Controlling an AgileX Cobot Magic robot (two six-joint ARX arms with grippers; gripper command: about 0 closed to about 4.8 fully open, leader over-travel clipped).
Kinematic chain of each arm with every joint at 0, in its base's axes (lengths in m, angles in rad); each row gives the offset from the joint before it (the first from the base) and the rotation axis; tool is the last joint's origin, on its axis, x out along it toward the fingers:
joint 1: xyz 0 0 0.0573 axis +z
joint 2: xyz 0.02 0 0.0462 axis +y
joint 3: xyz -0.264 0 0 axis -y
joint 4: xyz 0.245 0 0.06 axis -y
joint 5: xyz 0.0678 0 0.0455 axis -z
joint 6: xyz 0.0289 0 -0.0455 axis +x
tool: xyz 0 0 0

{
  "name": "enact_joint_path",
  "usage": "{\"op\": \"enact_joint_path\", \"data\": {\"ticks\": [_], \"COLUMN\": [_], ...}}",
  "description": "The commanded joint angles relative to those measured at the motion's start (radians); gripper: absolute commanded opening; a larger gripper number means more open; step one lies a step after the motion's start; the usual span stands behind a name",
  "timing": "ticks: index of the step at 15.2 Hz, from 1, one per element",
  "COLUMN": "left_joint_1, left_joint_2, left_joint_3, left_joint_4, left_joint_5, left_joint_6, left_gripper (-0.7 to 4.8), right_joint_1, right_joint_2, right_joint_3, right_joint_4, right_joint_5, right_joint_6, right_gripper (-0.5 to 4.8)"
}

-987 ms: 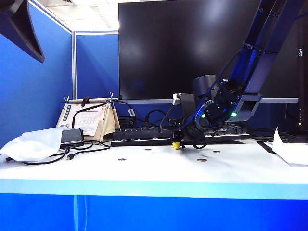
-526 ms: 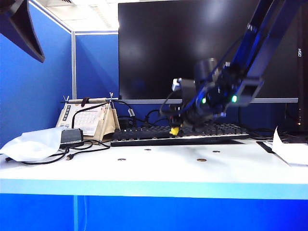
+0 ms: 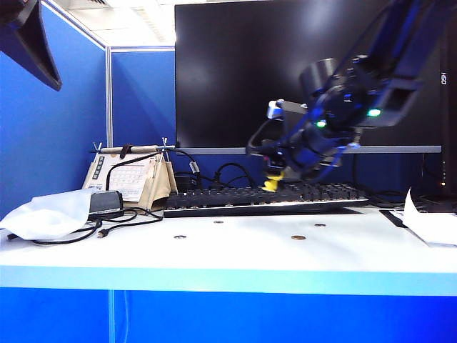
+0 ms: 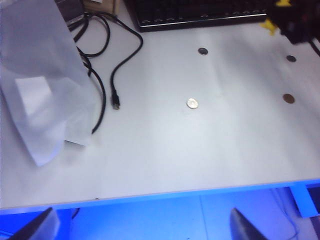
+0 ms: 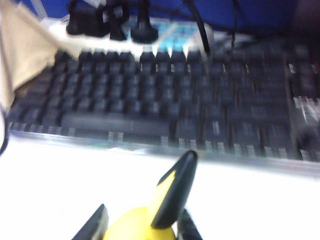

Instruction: Pick up the doll and place it on the similarly colored coin.

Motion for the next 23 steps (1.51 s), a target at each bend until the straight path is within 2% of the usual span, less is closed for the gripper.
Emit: {"op": "enact_joint_path", "data": {"ticks": [1, 4, 8, 17, 23], "left_joint_1": [0.0, 0.0, 0.0, 0.0, 0.0], "left_joint_2": [0.0, 0.0, -0.001, -0.001, -0.001], "left_joint_3": [0.003, 0.002, -0.03, -0.053, -0.053], "left_joint_4": [0.027, 0.075, 0.098, 0.103, 0.103], "left_joint_5": [-0.048, -0.047, -0.042, -0.039, 0.006], "left_joint_6": [0.002, 0.003, 0.001, -0.018, -0.018], "left_gripper": [4.79, 4.79, 4.79, 4.79, 4.79], "right_joint_1": [0.002, 0.002, 0.003, 0.01, 0.014], "right_joint_2": [-0.092, -0.215, -0.249, -0.188, -0.162], "right_joint_3": [-0.143, -0.33, -0.472, -0.487, -0.472], "right_joint_4": [0.106, 0.145, 0.162, 0.243, 0.283], "right_joint_5": [-0.002, -0.003, -0.036, -0.061, -0.036], "right_joint_6": [0.005, 0.005, 0.006, -0.006, -0.063], "right_gripper": [0.49, 0.49, 0.49, 0.49, 0.49]}}
